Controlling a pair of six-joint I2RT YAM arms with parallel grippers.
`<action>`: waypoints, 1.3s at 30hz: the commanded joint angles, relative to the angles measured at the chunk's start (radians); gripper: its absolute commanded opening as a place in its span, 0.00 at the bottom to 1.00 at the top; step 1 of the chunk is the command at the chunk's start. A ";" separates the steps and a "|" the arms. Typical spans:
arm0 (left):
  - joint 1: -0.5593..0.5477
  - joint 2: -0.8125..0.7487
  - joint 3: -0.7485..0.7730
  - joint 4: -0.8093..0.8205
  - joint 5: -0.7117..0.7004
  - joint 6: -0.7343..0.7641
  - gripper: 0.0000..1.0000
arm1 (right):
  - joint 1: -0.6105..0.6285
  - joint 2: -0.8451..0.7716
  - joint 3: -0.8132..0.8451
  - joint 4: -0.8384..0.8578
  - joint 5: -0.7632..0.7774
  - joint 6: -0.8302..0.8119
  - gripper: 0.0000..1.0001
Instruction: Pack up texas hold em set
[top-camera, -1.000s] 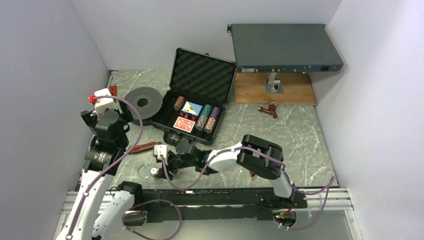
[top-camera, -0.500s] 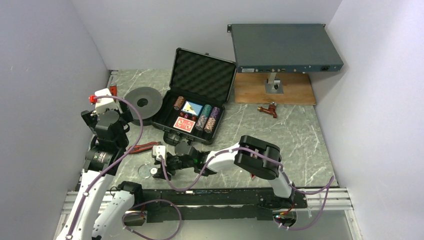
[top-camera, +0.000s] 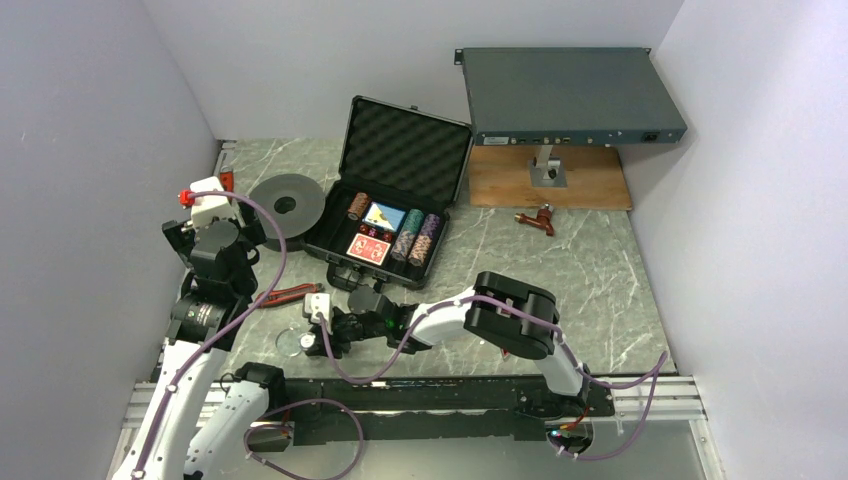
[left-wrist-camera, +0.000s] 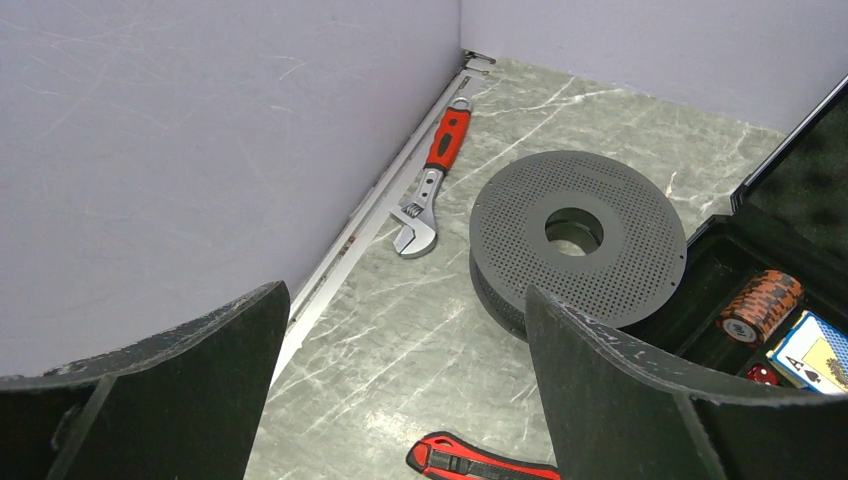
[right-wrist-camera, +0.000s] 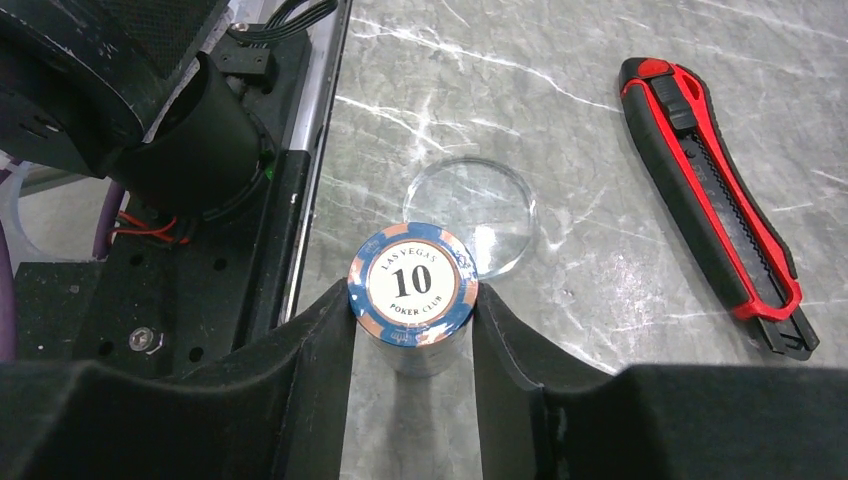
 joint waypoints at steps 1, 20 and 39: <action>0.004 -0.005 -0.001 0.036 -0.007 0.012 0.93 | 0.006 -0.017 0.028 0.052 -0.014 -0.007 0.17; 0.004 -0.018 -0.004 0.027 0.262 0.085 0.92 | -0.130 -0.428 -0.193 -0.049 0.187 0.059 0.02; -0.002 -0.127 -0.107 0.170 1.025 0.281 0.87 | -0.342 -0.720 -0.271 -0.164 0.233 0.131 0.00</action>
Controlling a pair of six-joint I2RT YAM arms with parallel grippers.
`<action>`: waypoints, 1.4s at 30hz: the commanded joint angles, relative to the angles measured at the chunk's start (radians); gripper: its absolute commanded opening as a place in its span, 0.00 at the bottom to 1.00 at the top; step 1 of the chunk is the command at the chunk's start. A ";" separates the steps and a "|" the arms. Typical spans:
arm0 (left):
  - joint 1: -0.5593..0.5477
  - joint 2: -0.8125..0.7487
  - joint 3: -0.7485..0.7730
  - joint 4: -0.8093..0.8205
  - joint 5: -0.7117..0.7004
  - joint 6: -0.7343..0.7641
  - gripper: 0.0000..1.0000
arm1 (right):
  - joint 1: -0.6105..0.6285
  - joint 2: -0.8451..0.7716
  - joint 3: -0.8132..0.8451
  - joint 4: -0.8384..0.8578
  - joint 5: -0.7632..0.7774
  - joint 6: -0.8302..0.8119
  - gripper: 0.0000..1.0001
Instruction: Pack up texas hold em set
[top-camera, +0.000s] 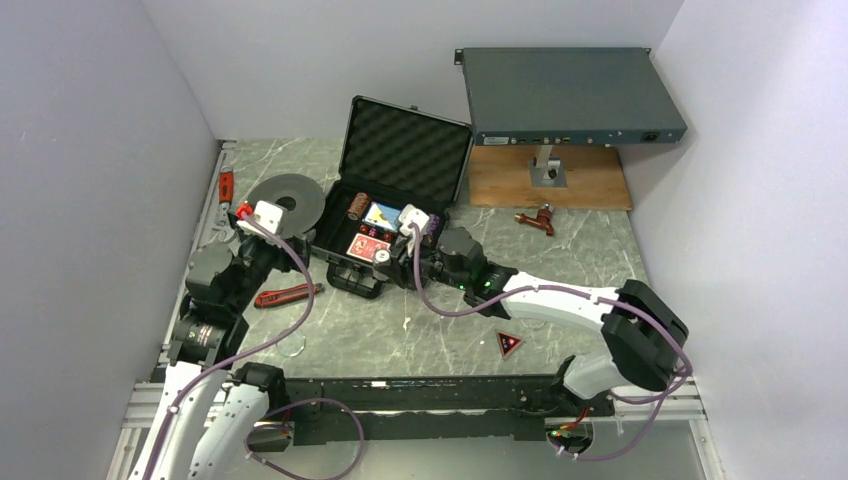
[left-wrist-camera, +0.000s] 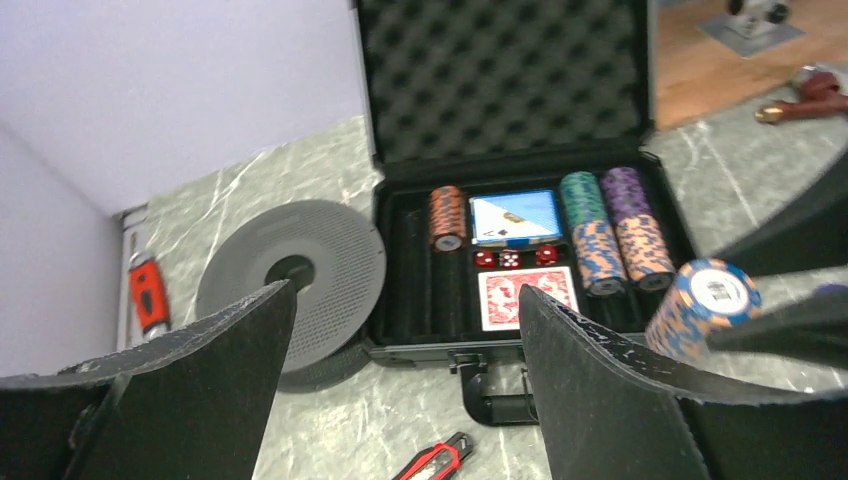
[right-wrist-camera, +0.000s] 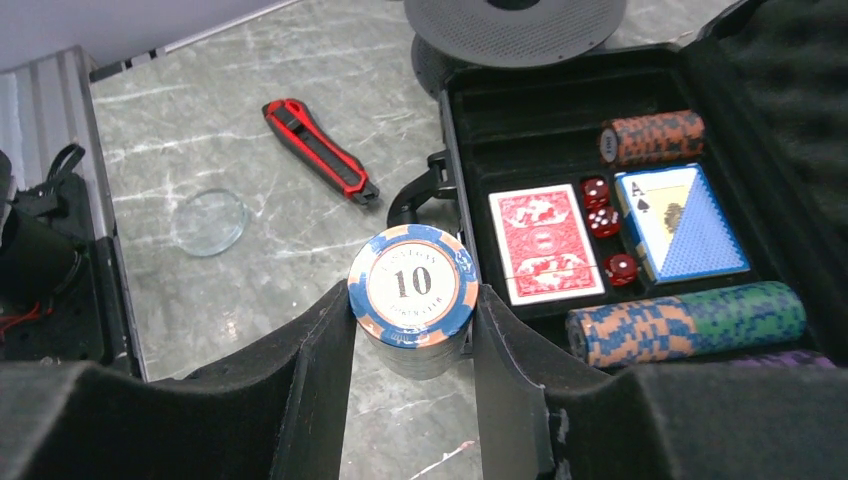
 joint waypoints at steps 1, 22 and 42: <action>-0.002 -0.013 -0.003 0.069 0.238 0.057 0.87 | -0.024 -0.104 0.006 0.108 0.022 0.025 0.00; -0.079 0.161 -0.041 0.218 0.658 -0.017 0.89 | -0.091 -0.269 -0.037 0.173 0.095 0.206 0.00; -0.189 0.126 -0.242 0.520 0.665 0.037 0.89 | -0.090 -0.286 -0.040 0.206 -0.017 0.356 0.00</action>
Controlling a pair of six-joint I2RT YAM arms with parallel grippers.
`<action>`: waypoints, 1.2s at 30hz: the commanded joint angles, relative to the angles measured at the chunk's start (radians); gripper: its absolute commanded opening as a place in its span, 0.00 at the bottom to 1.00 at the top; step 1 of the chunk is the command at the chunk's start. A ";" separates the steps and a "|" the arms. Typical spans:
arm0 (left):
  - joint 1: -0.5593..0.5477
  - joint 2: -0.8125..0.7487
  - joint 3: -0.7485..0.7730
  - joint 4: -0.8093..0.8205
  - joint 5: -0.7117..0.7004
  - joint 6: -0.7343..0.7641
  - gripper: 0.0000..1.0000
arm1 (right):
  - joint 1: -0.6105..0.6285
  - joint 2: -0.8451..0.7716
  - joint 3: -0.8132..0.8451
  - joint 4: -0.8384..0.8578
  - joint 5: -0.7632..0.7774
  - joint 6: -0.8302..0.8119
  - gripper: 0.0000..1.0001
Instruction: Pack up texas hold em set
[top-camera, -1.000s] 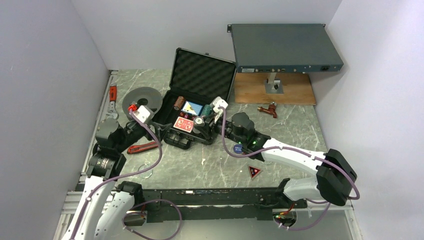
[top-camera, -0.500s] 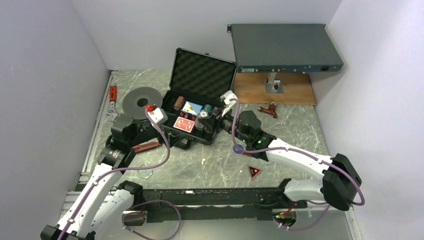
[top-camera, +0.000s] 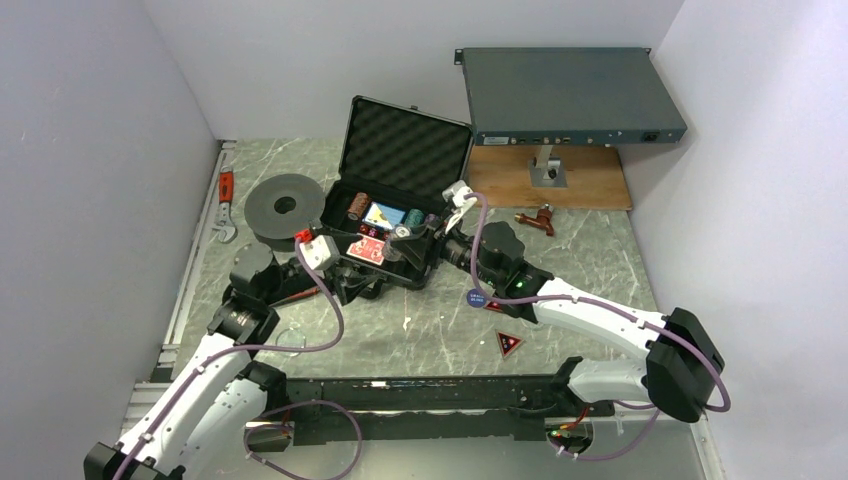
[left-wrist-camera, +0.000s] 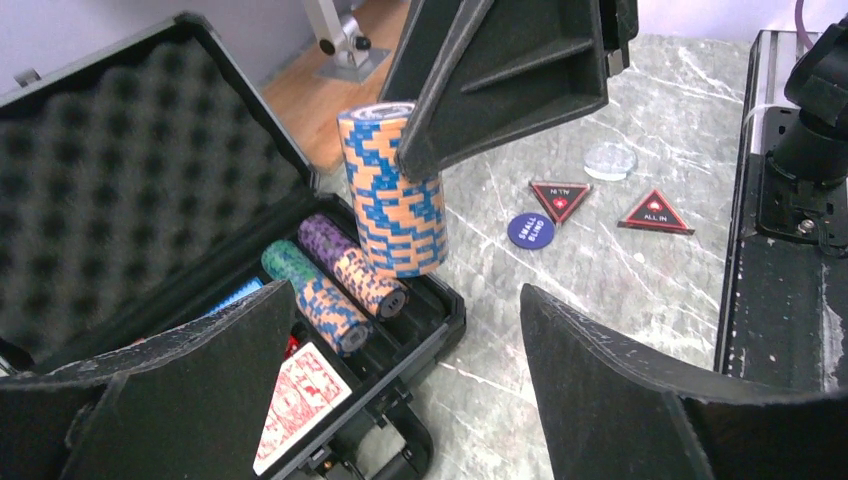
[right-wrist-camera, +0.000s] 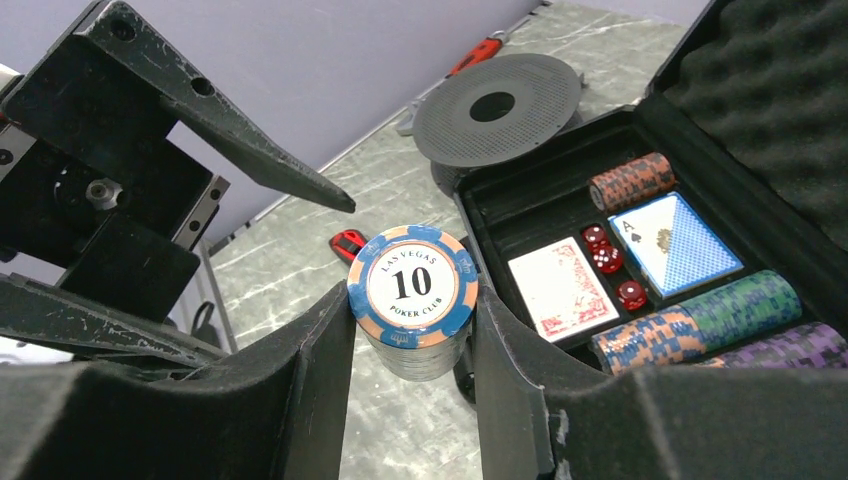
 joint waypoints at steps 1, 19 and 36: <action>-0.016 -0.021 -0.030 0.131 0.051 0.029 0.90 | 0.000 -0.050 0.021 0.166 -0.068 0.043 0.00; -0.055 0.060 -0.037 0.239 -0.027 -0.127 0.82 | 0.051 -0.013 0.005 0.272 -0.136 0.061 0.00; -0.057 0.102 0.007 0.210 0.010 -0.218 0.69 | 0.084 0.018 -0.015 0.318 -0.136 -0.005 0.00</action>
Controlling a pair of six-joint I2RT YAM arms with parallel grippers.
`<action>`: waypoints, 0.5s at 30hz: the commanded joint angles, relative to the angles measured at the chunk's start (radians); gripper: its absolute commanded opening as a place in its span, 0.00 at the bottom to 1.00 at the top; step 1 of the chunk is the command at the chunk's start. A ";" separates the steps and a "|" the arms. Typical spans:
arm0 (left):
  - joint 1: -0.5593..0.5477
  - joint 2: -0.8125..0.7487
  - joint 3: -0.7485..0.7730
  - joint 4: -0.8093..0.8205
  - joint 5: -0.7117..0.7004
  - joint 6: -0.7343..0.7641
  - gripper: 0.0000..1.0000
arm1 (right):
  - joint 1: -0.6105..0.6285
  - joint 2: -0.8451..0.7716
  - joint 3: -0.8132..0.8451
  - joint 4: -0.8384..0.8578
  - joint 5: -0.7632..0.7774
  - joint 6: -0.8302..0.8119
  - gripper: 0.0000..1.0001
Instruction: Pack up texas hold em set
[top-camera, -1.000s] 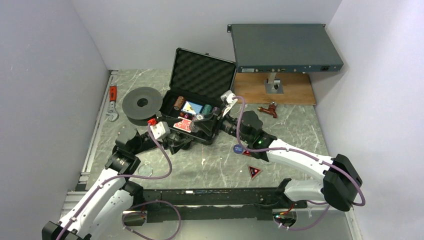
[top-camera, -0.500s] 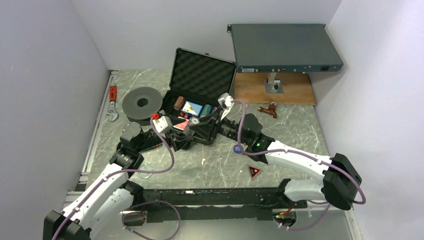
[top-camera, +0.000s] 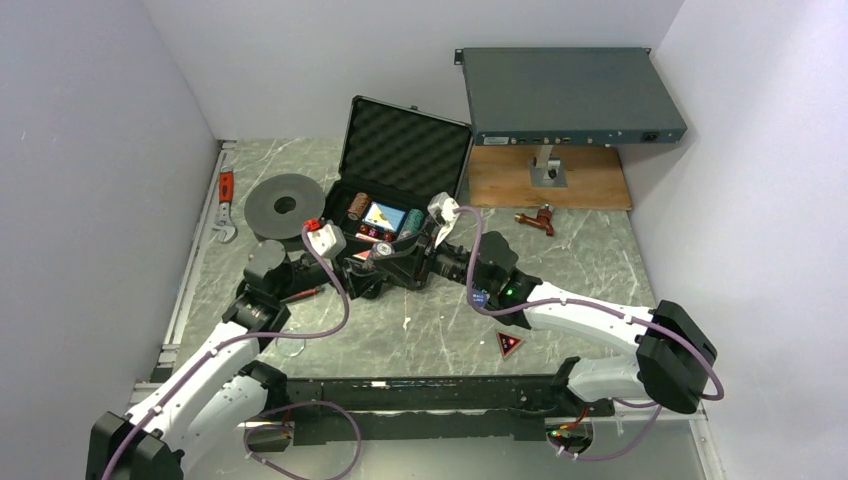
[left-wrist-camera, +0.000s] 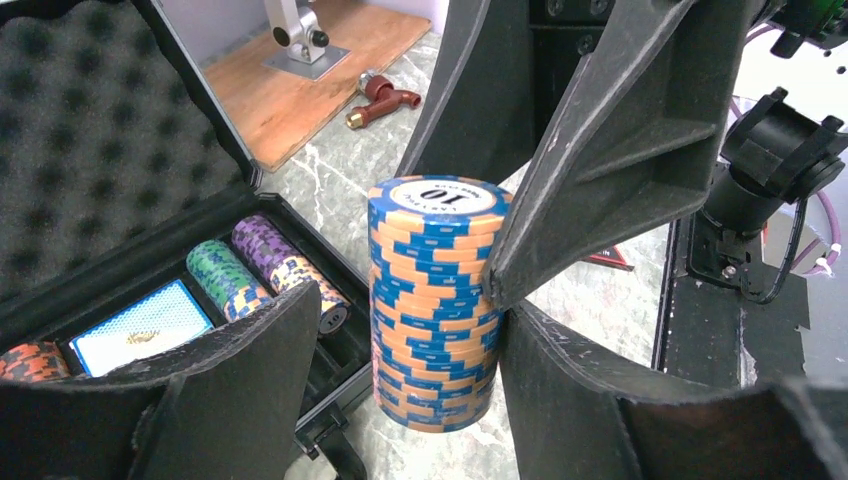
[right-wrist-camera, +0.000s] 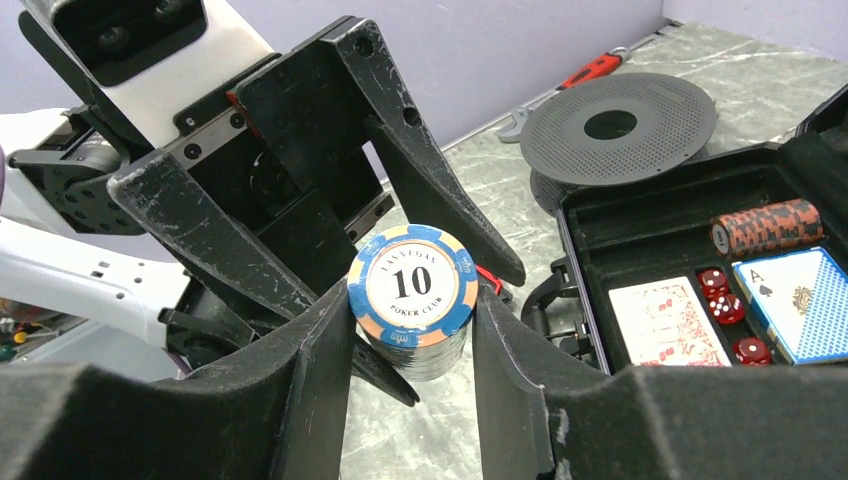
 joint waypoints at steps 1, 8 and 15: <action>-0.004 -0.003 0.056 0.009 0.021 -0.025 0.68 | 0.009 -0.026 0.009 0.154 0.009 -0.034 0.00; -0.004 0.001 0.067 -0.016 0.022 -0.019 0.40 | 0.010 -0.015 0.004 0.171 0.018 -0.040 0.00; -0.004 0.010 0.075 -0.039 0.024 -0.008 0.00 | 0.009 -0.015 0.004 0.178 0.026 -0.040 0.00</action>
